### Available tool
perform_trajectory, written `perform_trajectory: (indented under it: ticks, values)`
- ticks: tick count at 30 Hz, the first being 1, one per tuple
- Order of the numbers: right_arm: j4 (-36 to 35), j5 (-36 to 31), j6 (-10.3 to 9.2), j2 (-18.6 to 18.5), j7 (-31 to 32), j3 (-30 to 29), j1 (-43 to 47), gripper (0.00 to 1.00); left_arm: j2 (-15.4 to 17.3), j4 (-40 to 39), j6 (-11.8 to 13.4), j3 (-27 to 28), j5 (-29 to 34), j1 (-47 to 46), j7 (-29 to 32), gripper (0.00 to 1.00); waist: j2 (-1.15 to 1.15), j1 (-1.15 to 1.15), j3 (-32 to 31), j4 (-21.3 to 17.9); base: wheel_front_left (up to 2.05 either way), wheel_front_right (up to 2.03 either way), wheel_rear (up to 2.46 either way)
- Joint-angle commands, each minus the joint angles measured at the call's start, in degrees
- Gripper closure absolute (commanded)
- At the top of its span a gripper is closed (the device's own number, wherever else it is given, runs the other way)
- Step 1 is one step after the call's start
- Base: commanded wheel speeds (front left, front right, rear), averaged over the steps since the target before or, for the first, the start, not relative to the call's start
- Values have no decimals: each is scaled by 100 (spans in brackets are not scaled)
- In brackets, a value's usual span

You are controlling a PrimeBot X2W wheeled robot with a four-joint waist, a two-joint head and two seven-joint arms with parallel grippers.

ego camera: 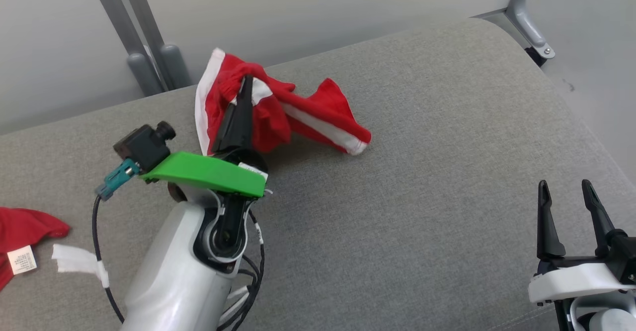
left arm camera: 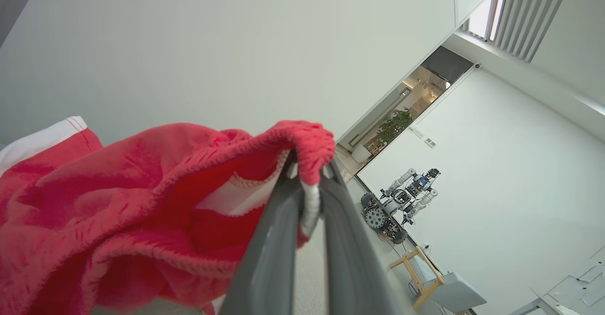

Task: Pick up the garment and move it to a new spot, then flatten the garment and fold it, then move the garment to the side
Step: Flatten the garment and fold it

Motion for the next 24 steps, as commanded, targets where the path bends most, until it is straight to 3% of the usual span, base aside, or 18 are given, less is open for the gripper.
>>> perform_trajectory:
  ticks: [1, 7, 15, 18, 20, 21, 22, 24]
  values:
    - [8, 54, 0, -7, -18, 1, 75, 0, 31, -105, 129, 108, -97, 223, 9, 100, 0, 0, -62, 69, 0, 0, 0]
    - [15, 47, 0, 4, -18, -32, 189, 0, 473, -751, 601, 235, -242, 1464, 196, 100, 0, 0, -133, 197, 0, 0, 0]
    - [49, 73, 0, -81, -18, -50, 357, 0, 1440, -1715, 773, 22, -374, 3643, 727, 100, 0, 0, -170, 635, 0, 0, 0]
    - [35, 68, 0, -105, -18, -14, 343, 0, 1534, -1742, 827, -60, -481, 4053, 846, 100, 0, 0, -193, 797, 0, 0, 0]
    - [40, 60, 0, -119, -18, 27, 328, 0, 1432, -1626, 758, -84, -654, 4165, 919, 100, 0, 0, -200, 904, 0, 0, 0]
    - [56, 54, 0, -130, -18, 59, 313, 0, 1440, -1514, 736, -68, -593, 4153, 845, 38, 0, 0, -211, 942, 0, 0, 0]
    - [66, 54, 0, -135, -18, 82, 302, 0, 1449, -1405, 753, -80, -490, 4120, 777, 0, 0, 0, -223, 967, 0, 0, 0]
    - [74, 56, 0, -142, -18, 128, 249, 0, 1419, -1151, 968, -175, -234, 4062, 650, 0, 0, 0, -232, 991, 0, 0, 0]
